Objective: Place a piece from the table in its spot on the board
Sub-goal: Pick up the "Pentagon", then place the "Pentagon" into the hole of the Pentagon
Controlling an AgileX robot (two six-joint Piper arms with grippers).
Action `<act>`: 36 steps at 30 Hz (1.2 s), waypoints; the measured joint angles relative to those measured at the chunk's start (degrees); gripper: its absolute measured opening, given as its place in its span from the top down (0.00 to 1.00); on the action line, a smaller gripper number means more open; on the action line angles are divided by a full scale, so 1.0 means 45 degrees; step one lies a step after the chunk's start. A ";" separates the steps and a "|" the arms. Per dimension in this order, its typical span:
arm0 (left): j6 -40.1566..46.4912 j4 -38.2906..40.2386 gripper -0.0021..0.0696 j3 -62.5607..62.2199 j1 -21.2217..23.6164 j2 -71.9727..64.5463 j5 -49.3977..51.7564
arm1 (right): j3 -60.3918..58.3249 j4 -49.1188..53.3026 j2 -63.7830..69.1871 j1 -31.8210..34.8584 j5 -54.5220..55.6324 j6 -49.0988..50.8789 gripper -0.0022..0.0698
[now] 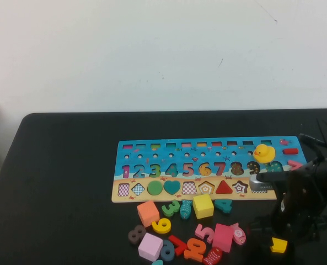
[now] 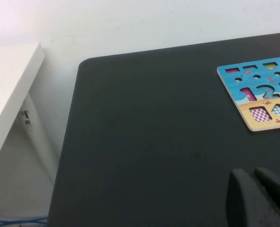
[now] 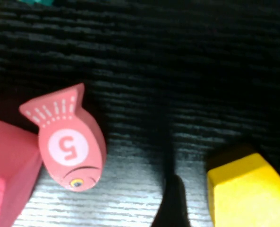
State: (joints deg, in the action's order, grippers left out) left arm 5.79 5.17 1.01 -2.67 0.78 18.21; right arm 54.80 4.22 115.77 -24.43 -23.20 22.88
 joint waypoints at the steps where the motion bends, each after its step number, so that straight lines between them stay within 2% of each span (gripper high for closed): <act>1: 0.0000 0.0000 0.97 0.0000 0.0000 0.0000 0.0000 | 0.0022 0.0000 0.0026 0.0000 0.0000 0.0000 0.16; 5: 0.0000 0.0000 0.97 0.0000 0.0000 0.0000 0.0000 | 0.0021 0.0000 0.0131 0.0000 0.0188 0.0019 0.23; 11: 0.0000 0.0000 0.97 0.0000 0.0000 0.0000 0.0000 | 0.0049 -0.0046 0.0191 0.0000 0.0238 0.0027 0.45; 21: -0.0027 0.0000 0.97 0.0000 0.0000 0.0000 0.0000 | 0.1306 -0.0046 -0.0132 0.0000 -0.1878 -0.0479 0.45; 29: -0.0027 0.0000 0.97 0.0000 0.0000 0.0000 0.0000 | 0.4036 -0.0024 -0.0520 0.0000 -0.4553 -0.1771 0.45; 36: -0.0027 0.0000 0.97 0.0000 0.0000 0.0000 0.0000 | 0.6285 -0.0324 -0.0220 0.0000 -0.5279 -0.2499 0.45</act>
State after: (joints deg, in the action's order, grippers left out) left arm 5.67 5.17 1.01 -2.67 0.78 18.21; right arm 83.08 2.76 114.78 -24.43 -46.96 11.63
